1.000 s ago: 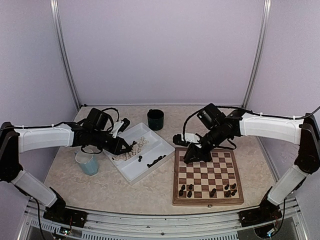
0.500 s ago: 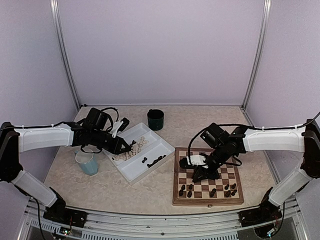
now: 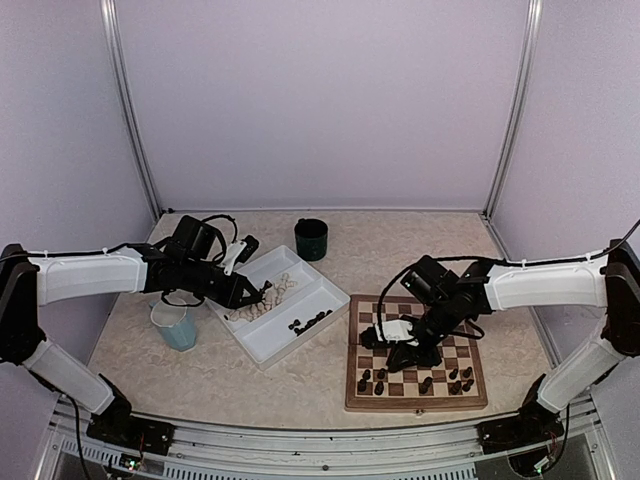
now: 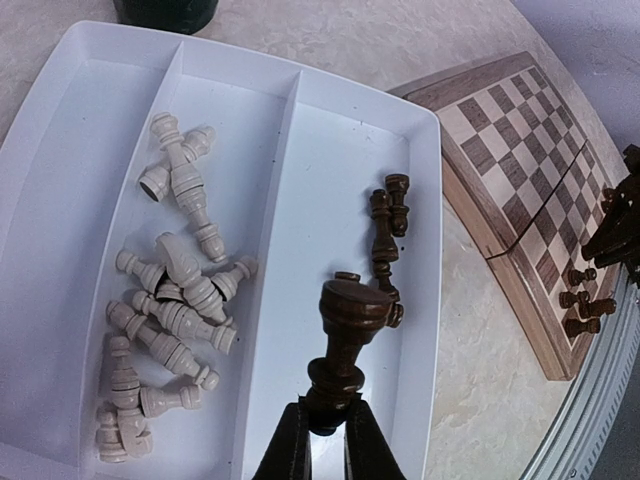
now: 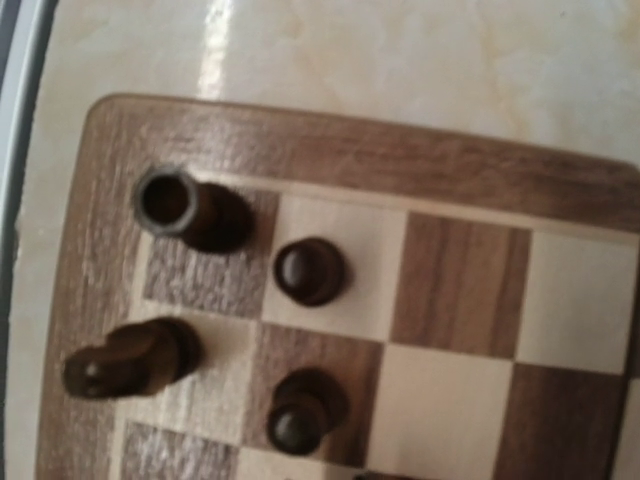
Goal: Set up the chess pieces on the board
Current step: Place the pawn at f7.
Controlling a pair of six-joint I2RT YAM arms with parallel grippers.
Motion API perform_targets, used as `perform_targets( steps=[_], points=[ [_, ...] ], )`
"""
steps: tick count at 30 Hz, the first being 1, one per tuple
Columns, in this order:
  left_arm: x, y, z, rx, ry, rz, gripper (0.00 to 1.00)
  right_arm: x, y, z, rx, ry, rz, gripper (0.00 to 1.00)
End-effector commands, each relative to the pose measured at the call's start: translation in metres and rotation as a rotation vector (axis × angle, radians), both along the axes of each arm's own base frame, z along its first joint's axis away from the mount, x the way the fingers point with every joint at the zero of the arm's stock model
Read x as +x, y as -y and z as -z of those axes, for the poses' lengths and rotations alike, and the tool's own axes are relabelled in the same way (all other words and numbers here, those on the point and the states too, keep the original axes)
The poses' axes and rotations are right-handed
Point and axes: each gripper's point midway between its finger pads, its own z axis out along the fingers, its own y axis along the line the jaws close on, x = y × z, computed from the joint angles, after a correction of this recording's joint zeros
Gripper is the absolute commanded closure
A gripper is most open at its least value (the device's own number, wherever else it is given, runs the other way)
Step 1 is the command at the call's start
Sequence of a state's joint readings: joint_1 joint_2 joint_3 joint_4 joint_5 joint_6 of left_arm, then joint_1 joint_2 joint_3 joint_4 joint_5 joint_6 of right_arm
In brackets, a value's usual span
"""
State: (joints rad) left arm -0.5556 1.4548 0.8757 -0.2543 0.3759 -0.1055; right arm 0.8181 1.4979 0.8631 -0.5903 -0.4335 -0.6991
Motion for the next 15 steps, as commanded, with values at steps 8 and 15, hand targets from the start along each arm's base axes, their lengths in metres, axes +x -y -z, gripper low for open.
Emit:
perform_targets(
  steps=[8,15],
  points=[
    [0.005,0.0,-0.001,-0.005,0.017,0.001,0.93,-0.016,0.0,0.005,0.01,-0.02,-0.048,0.93],
    [0.005,0.0,0.0,-0.005,0.015,0.002,0.93,-0.018,0.001,0.011,-0.007,-0.023,-0.06,0.92]
  ],
)
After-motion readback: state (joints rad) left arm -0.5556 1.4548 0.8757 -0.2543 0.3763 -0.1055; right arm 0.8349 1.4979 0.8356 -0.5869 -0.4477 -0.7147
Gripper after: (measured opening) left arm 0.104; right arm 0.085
